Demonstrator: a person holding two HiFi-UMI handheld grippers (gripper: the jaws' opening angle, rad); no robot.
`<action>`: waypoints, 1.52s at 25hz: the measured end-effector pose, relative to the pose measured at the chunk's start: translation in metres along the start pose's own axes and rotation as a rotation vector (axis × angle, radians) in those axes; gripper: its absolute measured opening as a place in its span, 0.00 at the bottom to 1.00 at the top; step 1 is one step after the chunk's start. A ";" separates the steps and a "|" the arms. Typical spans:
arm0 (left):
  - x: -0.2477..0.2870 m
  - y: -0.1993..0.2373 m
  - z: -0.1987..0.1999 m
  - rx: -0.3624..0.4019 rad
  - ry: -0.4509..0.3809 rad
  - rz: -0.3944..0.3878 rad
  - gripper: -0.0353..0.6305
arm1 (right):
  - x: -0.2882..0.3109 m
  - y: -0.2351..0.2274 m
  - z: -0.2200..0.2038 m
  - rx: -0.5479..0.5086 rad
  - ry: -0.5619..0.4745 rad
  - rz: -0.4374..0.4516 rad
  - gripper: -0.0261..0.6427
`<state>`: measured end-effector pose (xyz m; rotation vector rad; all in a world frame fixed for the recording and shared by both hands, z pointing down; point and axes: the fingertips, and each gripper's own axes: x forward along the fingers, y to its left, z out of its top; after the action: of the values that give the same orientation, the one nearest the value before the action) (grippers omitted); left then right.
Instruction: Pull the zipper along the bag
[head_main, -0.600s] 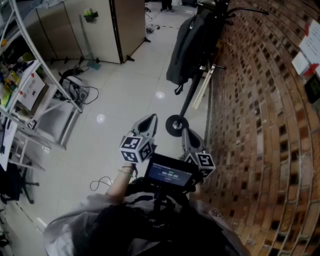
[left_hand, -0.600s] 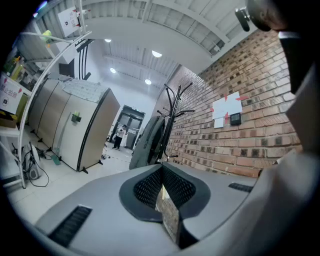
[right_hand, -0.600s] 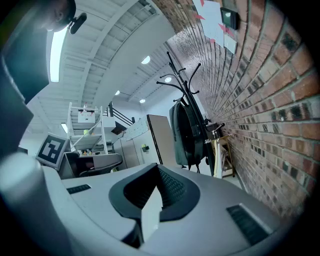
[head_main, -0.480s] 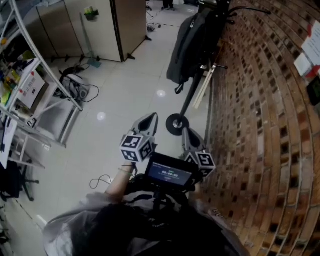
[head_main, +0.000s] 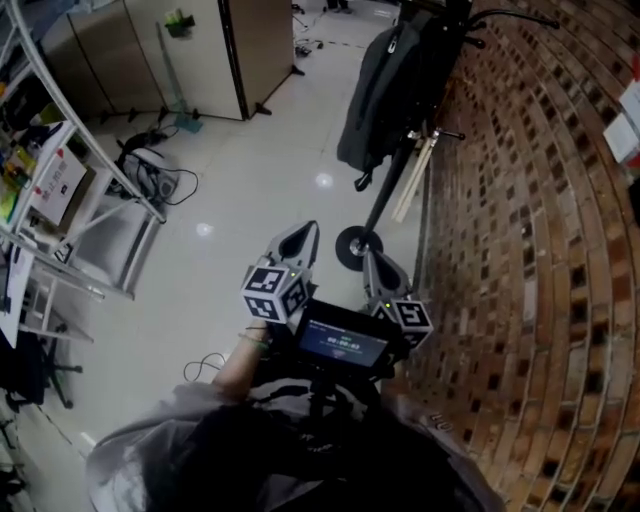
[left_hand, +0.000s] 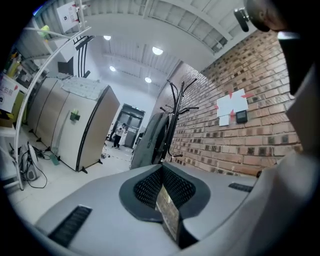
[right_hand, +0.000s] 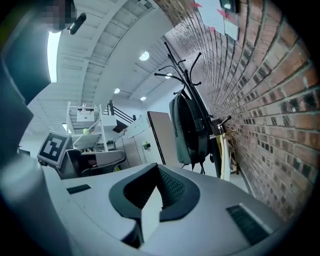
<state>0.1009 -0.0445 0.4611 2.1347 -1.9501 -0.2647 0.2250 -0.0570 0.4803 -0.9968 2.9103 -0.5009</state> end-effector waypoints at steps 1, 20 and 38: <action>0.005 0.003 0.002 0.002 0.002 -0.009 0.06 | 0.005 0.000 0.002 0.001 -0.003 -0.007 0.04; 0.111 0.123 0.061 0.012 0.032 -0.223 0.06 | 0.136 -0.017 0.076 0.009 -0.153 -0.239 0.04; 0.154 0.140 0.073 -0.030 0.046 -0.333 0.06 | 0.208 -0.049 0.262 -0.318 -0.211 -0.307 0.07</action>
<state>-0.0389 -0.2135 0.4367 2.4153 -1.5483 -0.2973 0.1218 -0.2948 0.2637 -1.4477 2.7082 0.0690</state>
